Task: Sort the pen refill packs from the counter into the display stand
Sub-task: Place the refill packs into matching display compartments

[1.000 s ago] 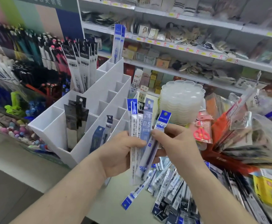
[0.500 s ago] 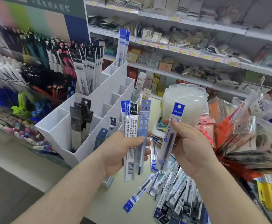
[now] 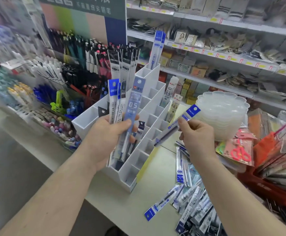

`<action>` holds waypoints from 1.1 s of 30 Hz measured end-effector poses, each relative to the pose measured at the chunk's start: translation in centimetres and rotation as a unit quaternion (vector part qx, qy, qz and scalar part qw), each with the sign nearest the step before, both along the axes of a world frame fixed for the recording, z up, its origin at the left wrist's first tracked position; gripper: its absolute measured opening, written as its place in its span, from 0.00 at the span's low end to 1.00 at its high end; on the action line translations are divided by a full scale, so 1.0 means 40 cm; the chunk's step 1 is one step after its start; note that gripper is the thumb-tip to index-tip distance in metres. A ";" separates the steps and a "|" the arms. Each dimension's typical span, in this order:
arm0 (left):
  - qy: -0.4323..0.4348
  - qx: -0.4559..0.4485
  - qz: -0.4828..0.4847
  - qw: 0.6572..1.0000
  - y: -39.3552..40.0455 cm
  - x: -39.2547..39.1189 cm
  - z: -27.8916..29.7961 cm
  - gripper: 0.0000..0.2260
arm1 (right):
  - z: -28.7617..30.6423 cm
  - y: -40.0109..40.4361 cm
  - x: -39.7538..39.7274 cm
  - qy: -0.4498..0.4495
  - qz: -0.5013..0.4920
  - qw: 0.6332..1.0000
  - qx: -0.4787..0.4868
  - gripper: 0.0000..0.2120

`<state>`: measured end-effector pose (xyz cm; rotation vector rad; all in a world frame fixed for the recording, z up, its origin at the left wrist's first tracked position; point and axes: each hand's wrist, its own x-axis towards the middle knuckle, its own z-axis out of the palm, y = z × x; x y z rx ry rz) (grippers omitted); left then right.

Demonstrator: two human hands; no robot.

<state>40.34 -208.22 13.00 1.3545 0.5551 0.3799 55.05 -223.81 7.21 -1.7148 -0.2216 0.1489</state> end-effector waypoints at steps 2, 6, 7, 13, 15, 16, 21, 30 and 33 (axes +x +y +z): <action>-0.007 -0.012 0.010 1.000 0.003 -0.013 0.001 0.09 | -0.008 0.034 0.021 -0.019 -0.006 1.000 -0.002 0.21; 0.003 0.011 0.025 1.000 0.012 -0.032 -0.007 0.09 | -0.046 0.107 0.078 -0.030 -0.037 0.999 -0.017 0.21; 0.007 0.013 0.026 1.000 0.013 -0.036 -0.010 0.09 | -0.057 0.125 0.088 -0.033 -0.040 0.998 -0.023 0.20; 0.016 0.019 0.037 0.999 0.018 -0.054 -0.017 0.09 | -0.115 0.214 0.095 -0.034 0.069 0.986 -0.150 0.17; 0.021 0.024 0.040 0.999 0.019 -0.058 -0.019 0.09 | -0.130 0.231 0.085 -0.033 0.121 0.972 -0.200 0.10; 0.024 0.025 0.039 0.999 0.020 -0.060 -0.020 0.09 | -0.132 0.235 0.077 -0.031 0.135 0.967 -0.215 0.07; 0.027 0.019 0.030 0.999 0.017 -0.065 -0.031 0.08 | -0.119 0.244 0.074 -0.034 0.150 0.950 -0.271 0.04; 0.039 -0.049 -0.043 0.997 -0.019 -0.041 -0.063 0.08 | -0.045 0.106 0.036 0.117 0.076 0.986 -0.092 0.12; 0.029 -0.114 -0.076 0.990 -0.045 -0.017 -0.072 0.09 | 0.028 0.057 -0.033 0.186 0.150 0.970 0.052 0.12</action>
